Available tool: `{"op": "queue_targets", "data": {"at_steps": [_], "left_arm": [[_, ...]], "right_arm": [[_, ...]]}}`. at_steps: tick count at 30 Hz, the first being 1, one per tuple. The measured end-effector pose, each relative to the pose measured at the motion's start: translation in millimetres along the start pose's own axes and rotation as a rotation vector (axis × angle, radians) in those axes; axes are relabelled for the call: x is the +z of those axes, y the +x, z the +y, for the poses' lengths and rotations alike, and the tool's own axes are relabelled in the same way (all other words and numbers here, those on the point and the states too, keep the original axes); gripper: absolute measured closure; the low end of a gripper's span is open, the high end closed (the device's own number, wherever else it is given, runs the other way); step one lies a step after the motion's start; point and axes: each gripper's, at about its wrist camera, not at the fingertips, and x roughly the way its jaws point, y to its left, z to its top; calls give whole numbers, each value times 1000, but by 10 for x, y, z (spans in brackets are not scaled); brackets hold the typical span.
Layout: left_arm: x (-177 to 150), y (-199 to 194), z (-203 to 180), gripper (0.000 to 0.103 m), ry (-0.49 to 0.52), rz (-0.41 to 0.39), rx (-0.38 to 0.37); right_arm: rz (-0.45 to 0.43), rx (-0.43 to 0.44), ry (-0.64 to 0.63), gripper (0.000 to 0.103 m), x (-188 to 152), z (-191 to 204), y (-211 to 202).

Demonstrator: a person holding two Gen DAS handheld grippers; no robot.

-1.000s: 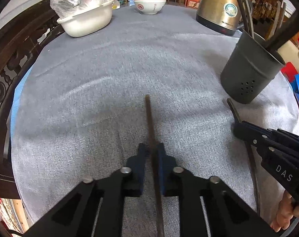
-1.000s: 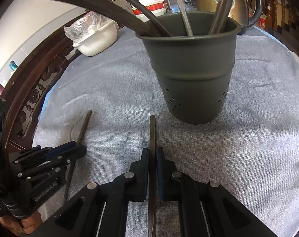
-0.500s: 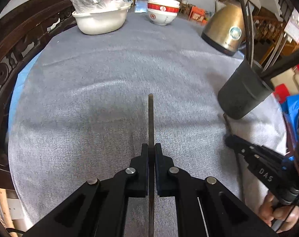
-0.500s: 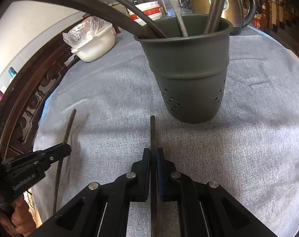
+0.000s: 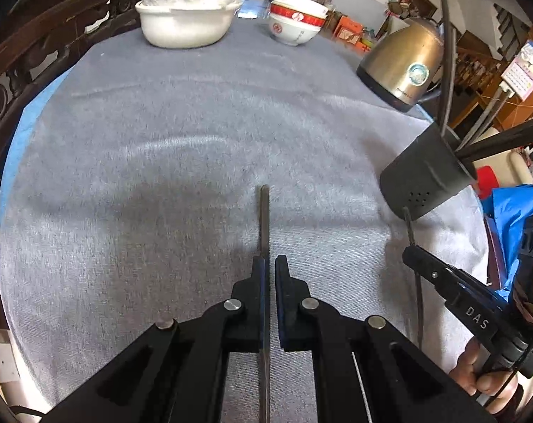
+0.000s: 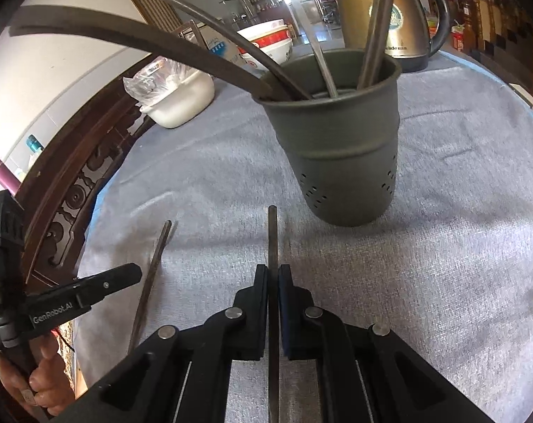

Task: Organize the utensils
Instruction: 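Lift both held chopsticks off the cloth toward the grey holder cup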

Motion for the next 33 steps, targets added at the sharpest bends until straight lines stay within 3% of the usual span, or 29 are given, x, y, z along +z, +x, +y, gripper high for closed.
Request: {"op": "queue_targets", "data": {"at_steps": [12, 23, 25, 33], "left_arm": [[71, 246, -48, 92, -31, 71, 0], [132, 322, -145, 92, -6, 65, 10], [142, 341, -163, 96, -6, 64, 12], [129, 228, -132, 97, -24, 29, -7]], "right_arm": [[46, -10, 29, 96, -38, -96, 129], [89, -46, -1, 94, 42, -25, 185], [95, -60, -10, 94, 71, 8, 213], [46, -84, -44, 96, 63, 38, 178]]}}
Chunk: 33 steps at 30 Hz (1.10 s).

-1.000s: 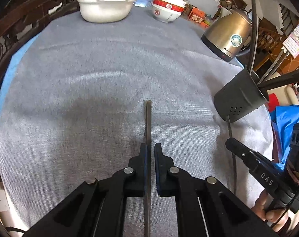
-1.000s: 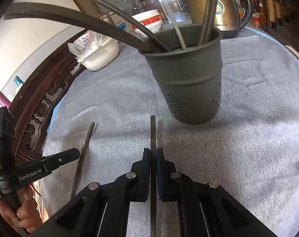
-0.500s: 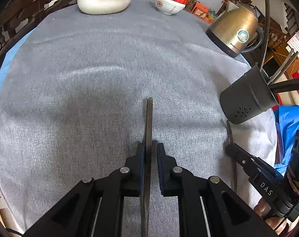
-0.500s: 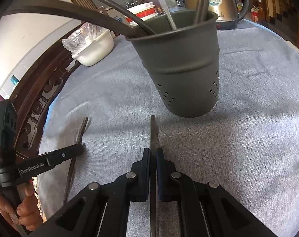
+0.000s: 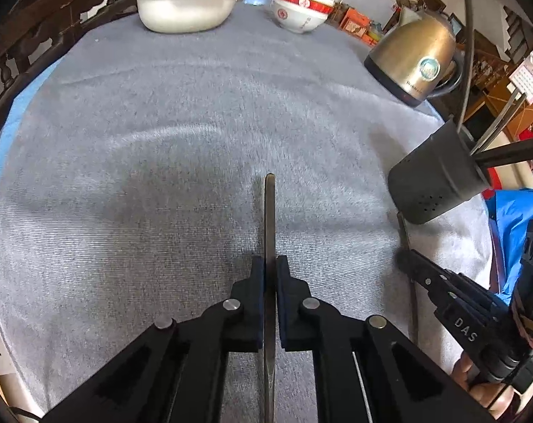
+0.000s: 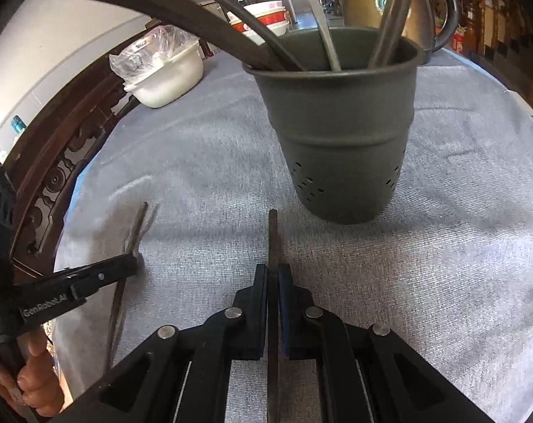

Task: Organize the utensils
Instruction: 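Lift both held chopsticks off the cloth toward the grey holder cup, then raise both tools and lower the chopsticks into the grey holder cup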

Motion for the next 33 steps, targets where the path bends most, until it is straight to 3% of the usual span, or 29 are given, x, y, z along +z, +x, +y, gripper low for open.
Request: {"op": "queue_targets", "data": {"at_steps": [8, 21, 33], "left_arm": [[-10, -386, -31, 98, 3, -96, -5], [-99, -1238, -170, 98, 31, -296, -12], [-176, -1679, -445, 98, 89, -407, 16]], "right_arm": [[-96, 73, -24, 97, 20, 88, -353], [-342, 207, -133, 97, -27, 473, -1146], [-526, 200, -196, 96, -120, 667, -1698]]}}
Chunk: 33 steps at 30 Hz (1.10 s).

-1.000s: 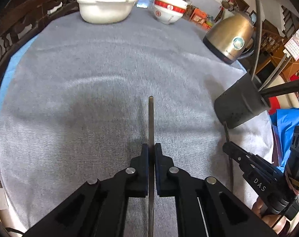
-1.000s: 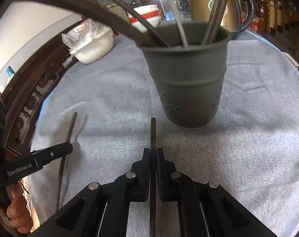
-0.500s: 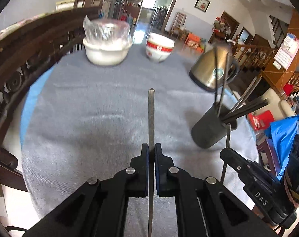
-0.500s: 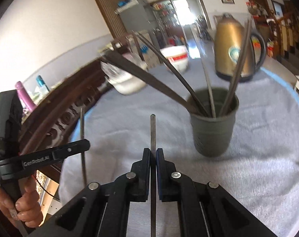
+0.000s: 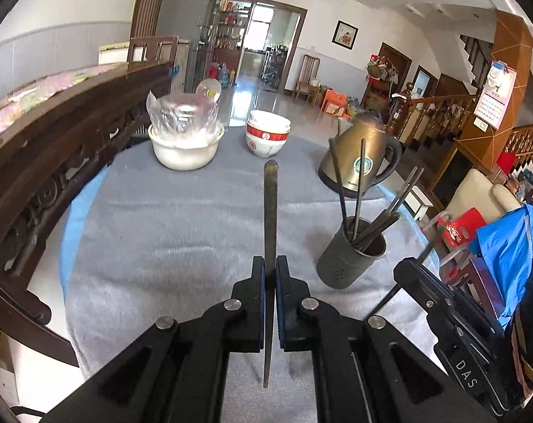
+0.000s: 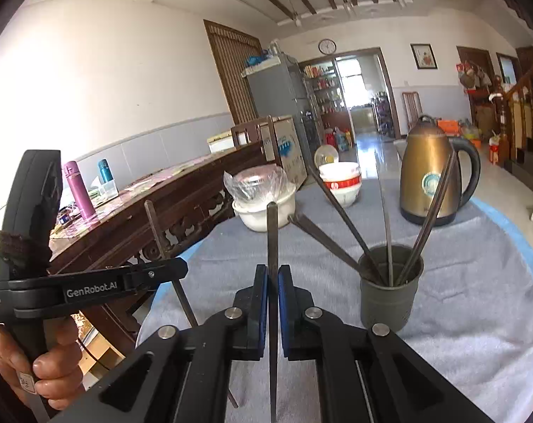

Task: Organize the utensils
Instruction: 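Raise both tools and lower the chopsticks into the grey holder cup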

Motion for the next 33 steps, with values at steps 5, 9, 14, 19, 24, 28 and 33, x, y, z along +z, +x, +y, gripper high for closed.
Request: {"op": "queue_targets", "data": {"at_steps": [5, 9, 14, 19, 24, 28, 33], "left_arm": [[3, -145, -88, 98, 28, -32, 18], [23, -243, -151, 98, 48, -57, 32], [34, -337, -230, 98, 67, -80, 43], [44, -423, -306, 98, 80, -98, 52], [47, -498, -392, 98, 96, -116, 54], [52, -544, -463, 98, 108, -124, 48], [69, -599, -554, 98, 126, -138, 38]], "right_arm": [[-32, -1, 2, 96, 50, -7, -113], [-54, -6, 1, 96, 86, -12, -206], [-86, -22, -3, 96, 132, -8, -315], [-132, -31, 8, 96, 196, -40, -483], [-174, -42, 24, 97, 247, -100, -652], [-196, -49, 42, 96, 269, -162, -757], [-225, -60, 64, 96, 298, -262, -886]]}}
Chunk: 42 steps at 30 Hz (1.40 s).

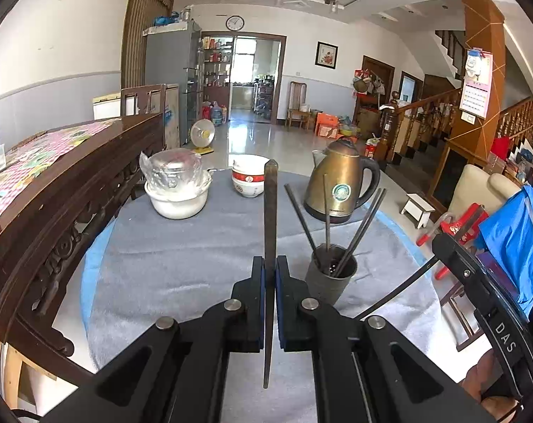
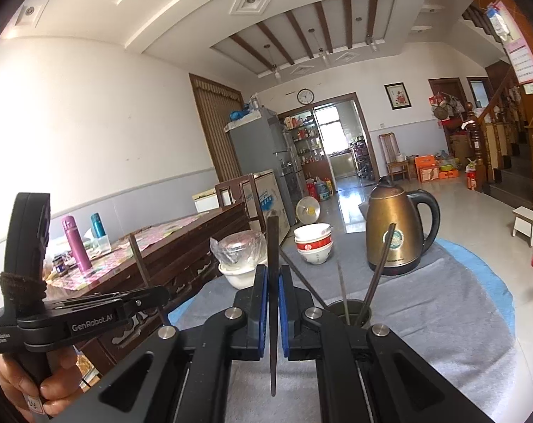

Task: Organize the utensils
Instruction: 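Raise both tools and lower the chopsticks into the grey holder cup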

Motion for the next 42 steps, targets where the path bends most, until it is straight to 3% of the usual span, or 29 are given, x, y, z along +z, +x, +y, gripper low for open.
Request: {"op": "queue_targets", "data": {"at_steps": [24, 35, 42], "left_arm": [[286, -67, -337, 98, 52, -38, -63], [518, -61, -424, 98, 46, -29, -144], [771, -19, -510, 98, 38, -49, -157]], "right_arm": [[-60, -68, -18, 96, 347, -233, -226], [-65, -85, -36, 97, 557, -349, -87], [-66, -100, -30, 96, 664, -467, 102]]}}
